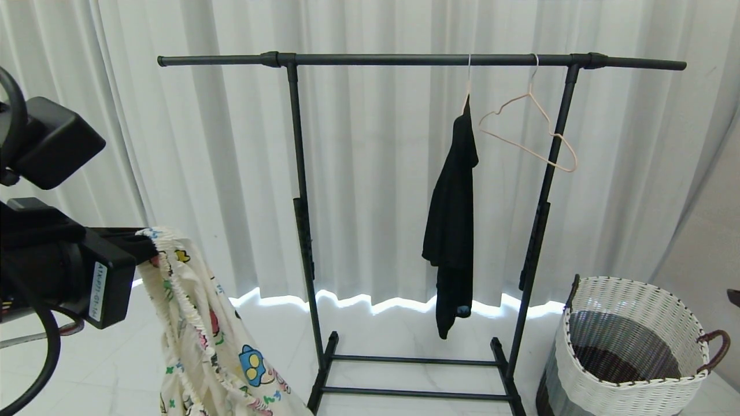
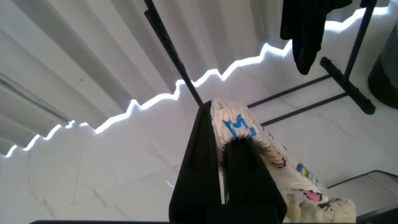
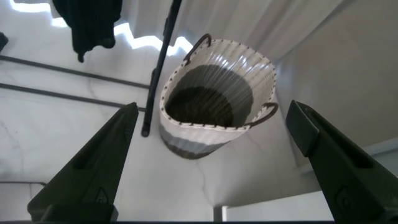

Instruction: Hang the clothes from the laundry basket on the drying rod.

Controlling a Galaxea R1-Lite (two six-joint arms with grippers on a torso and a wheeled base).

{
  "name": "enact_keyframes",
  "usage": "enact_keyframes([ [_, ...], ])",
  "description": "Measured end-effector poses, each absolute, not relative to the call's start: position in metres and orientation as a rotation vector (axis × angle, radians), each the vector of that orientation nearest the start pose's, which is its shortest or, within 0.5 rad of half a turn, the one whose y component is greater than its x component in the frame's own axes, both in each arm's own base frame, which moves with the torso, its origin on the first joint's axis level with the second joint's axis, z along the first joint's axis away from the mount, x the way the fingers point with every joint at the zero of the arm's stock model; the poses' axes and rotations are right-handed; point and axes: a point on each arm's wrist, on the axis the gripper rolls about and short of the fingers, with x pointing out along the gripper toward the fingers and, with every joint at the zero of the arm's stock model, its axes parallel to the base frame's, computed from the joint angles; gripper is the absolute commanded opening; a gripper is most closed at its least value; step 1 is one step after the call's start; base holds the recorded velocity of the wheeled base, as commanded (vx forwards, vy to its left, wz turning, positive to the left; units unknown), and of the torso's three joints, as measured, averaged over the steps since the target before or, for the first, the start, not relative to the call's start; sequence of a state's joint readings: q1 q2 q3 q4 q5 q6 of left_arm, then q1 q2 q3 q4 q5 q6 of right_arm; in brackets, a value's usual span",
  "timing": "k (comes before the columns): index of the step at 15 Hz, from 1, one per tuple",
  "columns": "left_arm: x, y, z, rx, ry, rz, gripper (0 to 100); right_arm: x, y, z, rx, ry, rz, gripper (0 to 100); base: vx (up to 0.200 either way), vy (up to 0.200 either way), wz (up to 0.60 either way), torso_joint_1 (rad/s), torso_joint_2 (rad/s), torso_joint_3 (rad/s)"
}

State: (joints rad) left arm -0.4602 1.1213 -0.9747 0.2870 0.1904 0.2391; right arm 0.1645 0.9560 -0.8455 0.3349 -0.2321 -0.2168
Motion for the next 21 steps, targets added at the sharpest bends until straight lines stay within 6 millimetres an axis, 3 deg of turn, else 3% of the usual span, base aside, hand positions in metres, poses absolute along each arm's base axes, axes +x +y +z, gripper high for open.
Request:
enact_keyframes([
  [6, 0.1329, -0.0611, 0.2758, 0.373, 0.384, -0.314, 0, 0.1069, 0.0098, 0.246, -0.34, 0.42, -0.032, 100, 0.0, 0.0, 0.0, 0.029, -0.08, -0.07],
  [21, 0.1373, -0.0633, 0.2786, 0.358, 0.332, -0.31, 0, 0.1097, 0.0102, 0.249, -0.334, 0.393, -0.03, 100, 0.0, 0.0, 0.0, 0.185, -0.46, -0.28],
])
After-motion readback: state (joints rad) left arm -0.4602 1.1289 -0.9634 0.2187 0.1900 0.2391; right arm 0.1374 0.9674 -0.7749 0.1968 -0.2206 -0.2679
